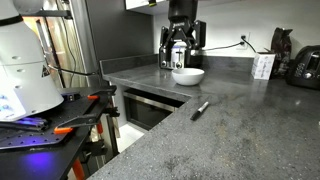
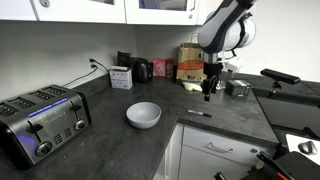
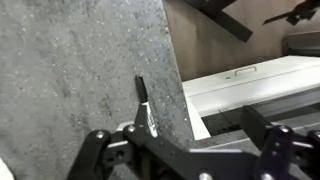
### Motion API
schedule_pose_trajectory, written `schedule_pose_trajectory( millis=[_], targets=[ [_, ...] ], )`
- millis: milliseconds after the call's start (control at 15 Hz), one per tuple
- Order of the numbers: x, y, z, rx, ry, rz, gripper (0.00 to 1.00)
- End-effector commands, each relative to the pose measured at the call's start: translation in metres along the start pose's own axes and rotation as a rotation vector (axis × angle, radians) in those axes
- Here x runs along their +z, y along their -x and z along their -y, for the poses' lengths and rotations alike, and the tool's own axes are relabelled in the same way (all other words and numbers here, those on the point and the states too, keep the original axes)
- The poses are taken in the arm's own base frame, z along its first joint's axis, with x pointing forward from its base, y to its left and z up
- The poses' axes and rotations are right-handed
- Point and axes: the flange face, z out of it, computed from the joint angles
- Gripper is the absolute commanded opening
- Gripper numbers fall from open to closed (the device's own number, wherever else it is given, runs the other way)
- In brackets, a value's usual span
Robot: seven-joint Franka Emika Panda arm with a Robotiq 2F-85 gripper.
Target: Pick up the pen from the countertop and put it in the grey bowl.
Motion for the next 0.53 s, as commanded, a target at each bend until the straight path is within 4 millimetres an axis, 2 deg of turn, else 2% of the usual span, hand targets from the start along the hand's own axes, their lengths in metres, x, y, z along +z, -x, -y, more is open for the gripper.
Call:
schedule_pose_trajectory(
  millis=[0,467],
  targets=[
    [0.025,-0.031,-0.015,-0.019,0.001,-0.002,1.0],
    [0.07,-0.066,-0.031,-0.124,-0.01,0.037,1.0]
  ],
)
